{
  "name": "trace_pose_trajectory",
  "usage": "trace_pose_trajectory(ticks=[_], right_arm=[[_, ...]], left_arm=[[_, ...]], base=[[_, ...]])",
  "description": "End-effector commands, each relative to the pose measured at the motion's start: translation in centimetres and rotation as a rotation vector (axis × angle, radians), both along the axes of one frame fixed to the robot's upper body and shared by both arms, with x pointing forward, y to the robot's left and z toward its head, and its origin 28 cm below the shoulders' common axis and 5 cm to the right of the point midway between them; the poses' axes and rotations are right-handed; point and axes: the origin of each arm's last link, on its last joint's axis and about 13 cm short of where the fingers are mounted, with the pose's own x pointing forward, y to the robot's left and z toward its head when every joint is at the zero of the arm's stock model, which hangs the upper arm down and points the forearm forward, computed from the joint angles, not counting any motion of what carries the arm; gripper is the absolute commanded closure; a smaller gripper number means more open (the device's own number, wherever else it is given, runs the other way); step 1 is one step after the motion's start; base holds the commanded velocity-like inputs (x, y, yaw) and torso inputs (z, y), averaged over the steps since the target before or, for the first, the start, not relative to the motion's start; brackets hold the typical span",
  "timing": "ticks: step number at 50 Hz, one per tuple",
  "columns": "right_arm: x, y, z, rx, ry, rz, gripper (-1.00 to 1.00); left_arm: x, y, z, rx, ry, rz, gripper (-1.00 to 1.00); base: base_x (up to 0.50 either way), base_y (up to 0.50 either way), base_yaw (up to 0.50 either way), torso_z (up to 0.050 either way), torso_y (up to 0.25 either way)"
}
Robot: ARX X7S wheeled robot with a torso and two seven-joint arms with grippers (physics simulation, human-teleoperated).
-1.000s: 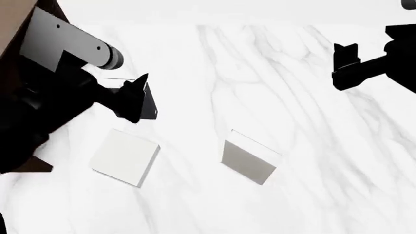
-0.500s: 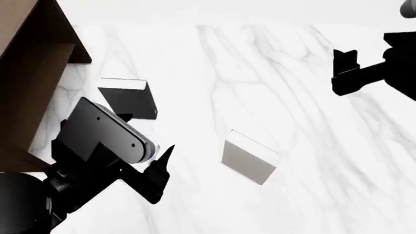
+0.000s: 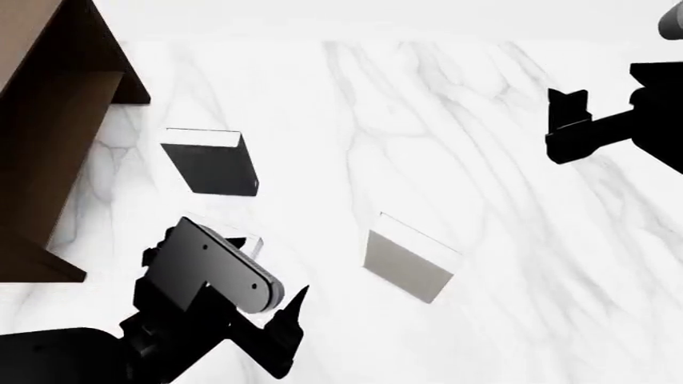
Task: Pick up the book on the right and place it under the cabinet shelf.
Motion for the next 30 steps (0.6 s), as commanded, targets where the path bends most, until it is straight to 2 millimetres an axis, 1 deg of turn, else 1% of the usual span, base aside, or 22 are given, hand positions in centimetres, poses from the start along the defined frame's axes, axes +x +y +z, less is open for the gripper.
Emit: trace_pose_trajectory(ticks=[1,12,30], right_arm=[[-0.1,-0.2,-0.1,0.006,0.003,-0.005,-1.0],[0.1,0.0,-0.4,0.005,0.01,-0.004,-1.0],[-0.1,-0.1,-0.7,0.006,0.016,-0.005,-1.0]], left_arm=[[0.5,-0.7,-1.8,-0.009,0.049,-0.029,-1.0],[1.1,-1.4,-3.3,-0.012,0.086,-0.053,-1.0],[2.2,-1.9,-4.1,-0.042,0.107,-0.036,-1.0]], base=[[0.0,0.0,0.0,0.0,0.0],[0.0,0.0,0.0,0.0,0.0],[0.0,0.0,0.0,0.0,0.0]])
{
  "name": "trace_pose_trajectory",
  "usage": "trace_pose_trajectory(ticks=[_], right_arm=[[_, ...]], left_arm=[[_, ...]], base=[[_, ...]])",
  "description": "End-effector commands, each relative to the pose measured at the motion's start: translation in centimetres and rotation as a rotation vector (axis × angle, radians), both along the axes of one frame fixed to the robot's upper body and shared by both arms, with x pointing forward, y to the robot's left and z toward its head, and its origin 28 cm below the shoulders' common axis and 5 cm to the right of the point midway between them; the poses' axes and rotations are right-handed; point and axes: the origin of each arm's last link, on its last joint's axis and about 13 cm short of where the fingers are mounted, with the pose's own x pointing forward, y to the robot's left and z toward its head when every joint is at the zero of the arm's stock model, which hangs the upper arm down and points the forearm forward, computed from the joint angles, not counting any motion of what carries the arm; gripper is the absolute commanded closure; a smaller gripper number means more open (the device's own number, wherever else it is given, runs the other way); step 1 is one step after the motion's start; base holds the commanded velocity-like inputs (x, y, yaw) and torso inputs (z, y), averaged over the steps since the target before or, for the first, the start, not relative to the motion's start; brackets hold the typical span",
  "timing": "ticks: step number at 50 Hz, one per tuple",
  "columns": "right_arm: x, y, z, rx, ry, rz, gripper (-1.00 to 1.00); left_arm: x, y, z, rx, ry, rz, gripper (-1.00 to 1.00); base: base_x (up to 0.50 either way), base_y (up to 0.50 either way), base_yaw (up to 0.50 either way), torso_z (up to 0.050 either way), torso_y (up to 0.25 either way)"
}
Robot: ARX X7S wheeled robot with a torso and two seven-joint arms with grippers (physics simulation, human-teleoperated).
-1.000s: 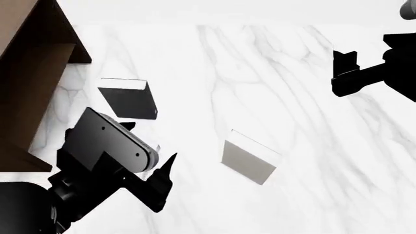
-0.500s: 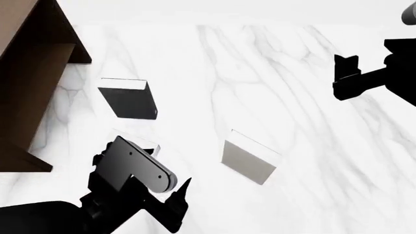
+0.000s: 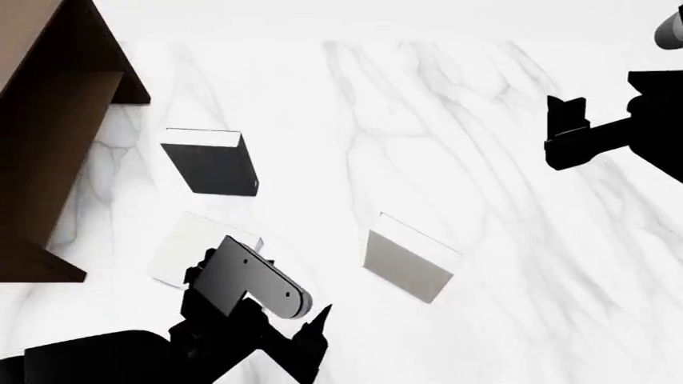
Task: Pick up the book on the right and place it under the cabinet shelf.
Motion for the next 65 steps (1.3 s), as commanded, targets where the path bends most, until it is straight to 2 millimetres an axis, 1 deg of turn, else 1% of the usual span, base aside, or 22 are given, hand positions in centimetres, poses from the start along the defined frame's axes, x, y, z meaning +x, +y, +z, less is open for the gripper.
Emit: trace_pose_trajectory(ticks=[1,15,36,65], right_arm=[[-0.1,0.0,-0.2,0.001,0.004,0.001,-1.0],[-0.1,0.0,-0.2,0.0,0.006,0.003,-1.0],[0.0,0.1,-0.3,0.0,0.011,0.008,-1.0],[0.2,0.1,-0.4,-0.001,0.016,0.007,-1.0]], left_arm=[[0.6,-0.3,-0.7,-0.01,0.011,0.004,-1.0],[1.7,-0.4,-1.8,-0.009,0.022,0.029,-1.0],[3.4,0.0,-3.5,0.029,0.029,0.081,-1.0],[5.1,0.0,-4.7,0.077,0.028,0.092,-1.0]], base=[[0.0,0.0,0.0,0.0,0.0],[0.0,0.0,0.0,0.0,0.0],[0.0,0.0,0.0,0.0,0.0],[0.0,0.0,0.0,0.0,0.0]])
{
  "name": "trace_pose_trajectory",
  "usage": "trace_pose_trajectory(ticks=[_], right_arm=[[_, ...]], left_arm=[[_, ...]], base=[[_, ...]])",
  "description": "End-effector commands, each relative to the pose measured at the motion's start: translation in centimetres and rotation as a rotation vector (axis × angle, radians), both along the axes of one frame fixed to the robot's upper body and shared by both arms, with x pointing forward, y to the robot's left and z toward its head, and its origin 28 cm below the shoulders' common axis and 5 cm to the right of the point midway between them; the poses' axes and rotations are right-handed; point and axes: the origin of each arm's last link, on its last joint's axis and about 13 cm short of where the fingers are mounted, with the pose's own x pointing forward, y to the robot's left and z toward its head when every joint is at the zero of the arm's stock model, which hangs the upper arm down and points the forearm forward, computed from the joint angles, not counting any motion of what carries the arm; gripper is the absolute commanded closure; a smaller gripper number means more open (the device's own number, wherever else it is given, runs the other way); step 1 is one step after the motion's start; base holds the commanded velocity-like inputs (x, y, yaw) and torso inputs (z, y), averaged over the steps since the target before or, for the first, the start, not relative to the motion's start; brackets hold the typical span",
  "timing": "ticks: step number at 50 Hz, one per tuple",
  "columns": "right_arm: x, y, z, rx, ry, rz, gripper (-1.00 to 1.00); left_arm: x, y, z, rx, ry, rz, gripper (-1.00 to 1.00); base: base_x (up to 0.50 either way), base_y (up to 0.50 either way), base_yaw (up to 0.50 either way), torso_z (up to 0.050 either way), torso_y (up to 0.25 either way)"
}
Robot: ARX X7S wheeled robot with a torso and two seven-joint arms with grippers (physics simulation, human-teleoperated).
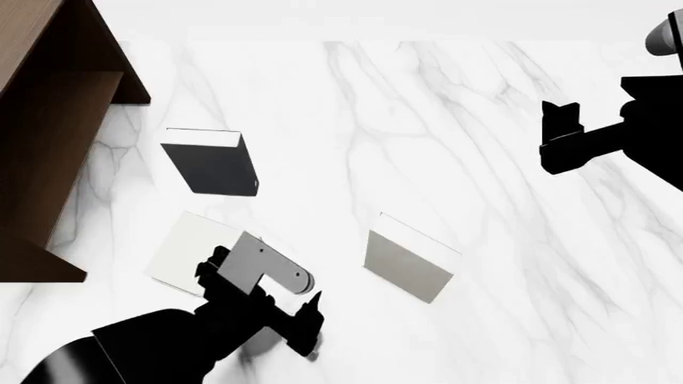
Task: Pick up the book on the right and place it under the cabinet shelf.
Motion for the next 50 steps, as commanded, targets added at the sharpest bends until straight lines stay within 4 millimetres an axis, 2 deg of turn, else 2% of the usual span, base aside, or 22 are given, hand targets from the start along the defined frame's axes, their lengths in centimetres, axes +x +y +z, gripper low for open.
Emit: trace_pose_trajectory(ticks=[1,50], right_arm=[[0.0,0.0,-0.1,-0.001,0.003,-0.001,-1.0],[0.0,-0.1,-0.2,-0.004,0.01,-0.005,-1.0]], left_arm=[[0.7,0.0,-0.5,0.019,-0.001,0.004,-1.0],[3.0,0.1,-3.0,0.063,0.032,0.044,-1.0]], base=[[0.0,0.0,0.0,0.0,0.0],[0.0,0.0,0.0,0.0,0.0]])
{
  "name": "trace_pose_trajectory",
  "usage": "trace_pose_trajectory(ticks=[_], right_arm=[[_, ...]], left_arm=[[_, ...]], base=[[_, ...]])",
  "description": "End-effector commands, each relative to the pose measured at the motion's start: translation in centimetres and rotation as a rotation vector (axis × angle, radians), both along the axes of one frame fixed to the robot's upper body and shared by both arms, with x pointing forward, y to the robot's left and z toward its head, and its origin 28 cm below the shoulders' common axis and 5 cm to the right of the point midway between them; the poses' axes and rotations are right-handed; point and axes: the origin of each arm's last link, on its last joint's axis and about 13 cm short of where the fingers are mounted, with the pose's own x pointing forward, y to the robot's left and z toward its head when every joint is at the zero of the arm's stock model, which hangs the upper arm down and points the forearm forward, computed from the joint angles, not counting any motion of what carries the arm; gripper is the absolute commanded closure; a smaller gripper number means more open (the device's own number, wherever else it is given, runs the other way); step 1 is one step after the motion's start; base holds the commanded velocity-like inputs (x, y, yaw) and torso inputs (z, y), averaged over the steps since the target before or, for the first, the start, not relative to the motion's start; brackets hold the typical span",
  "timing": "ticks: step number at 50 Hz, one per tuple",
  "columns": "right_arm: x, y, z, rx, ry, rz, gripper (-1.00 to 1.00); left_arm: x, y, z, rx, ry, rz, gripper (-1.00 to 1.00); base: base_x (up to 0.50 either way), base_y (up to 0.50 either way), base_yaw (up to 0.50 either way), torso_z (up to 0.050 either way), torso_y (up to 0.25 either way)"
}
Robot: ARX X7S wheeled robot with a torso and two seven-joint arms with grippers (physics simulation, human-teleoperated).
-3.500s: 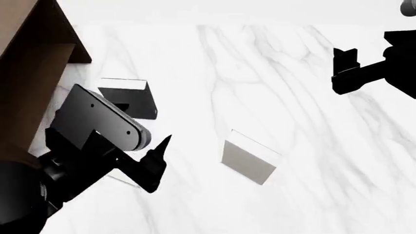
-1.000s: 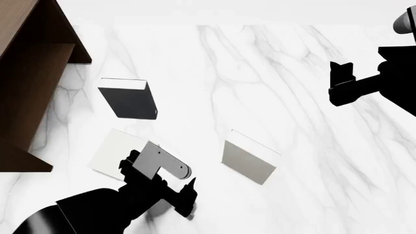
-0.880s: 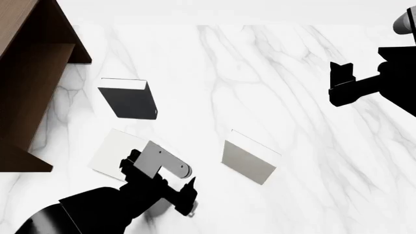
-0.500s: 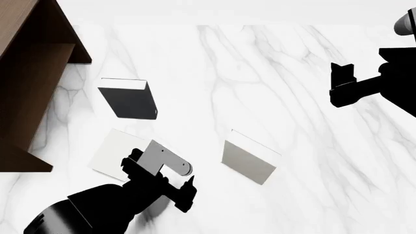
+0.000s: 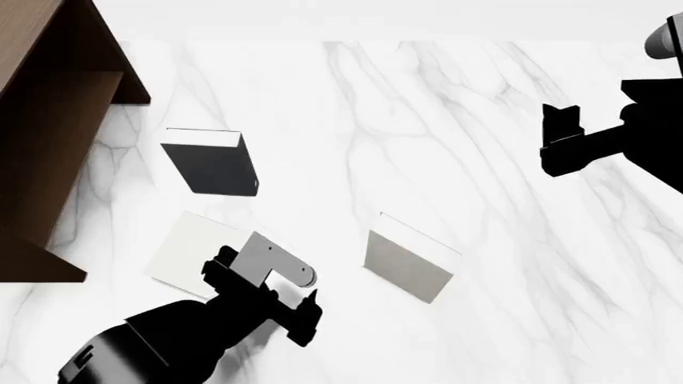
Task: Pick up the book on the right and place it under the cabinet shelf.
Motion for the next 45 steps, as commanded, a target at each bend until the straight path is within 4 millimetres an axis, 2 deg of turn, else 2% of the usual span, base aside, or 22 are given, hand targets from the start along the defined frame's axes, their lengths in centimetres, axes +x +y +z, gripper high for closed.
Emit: trace_pose_trajectory(ticks=[1,27,45], right_arm=[[0.0,0.0,0.0,-0.003,0.002,-0.001,-1.0],[0.1,0.1,-0.2,-0.003,0.008,0.0,-1.0],[0.0,0.1,-0.3,-0.001,0.007,0.001,-1.0]], left_arm=[[0.5,0.1,-0.6,0.011,0.006,0.011,-1.0],[1.4,1.3,-1.5,0.052,0.006,0.063,-1.0],[1.6,2.8,-1.8,0.087,0.014,0.123,-1.0]], base=[[0.0,0.0,0.0,0.0,0.0],[0.0,0.0,0.0,0.0,-0.002],[0.0,0.0,0.0,0.0,-0.005]])
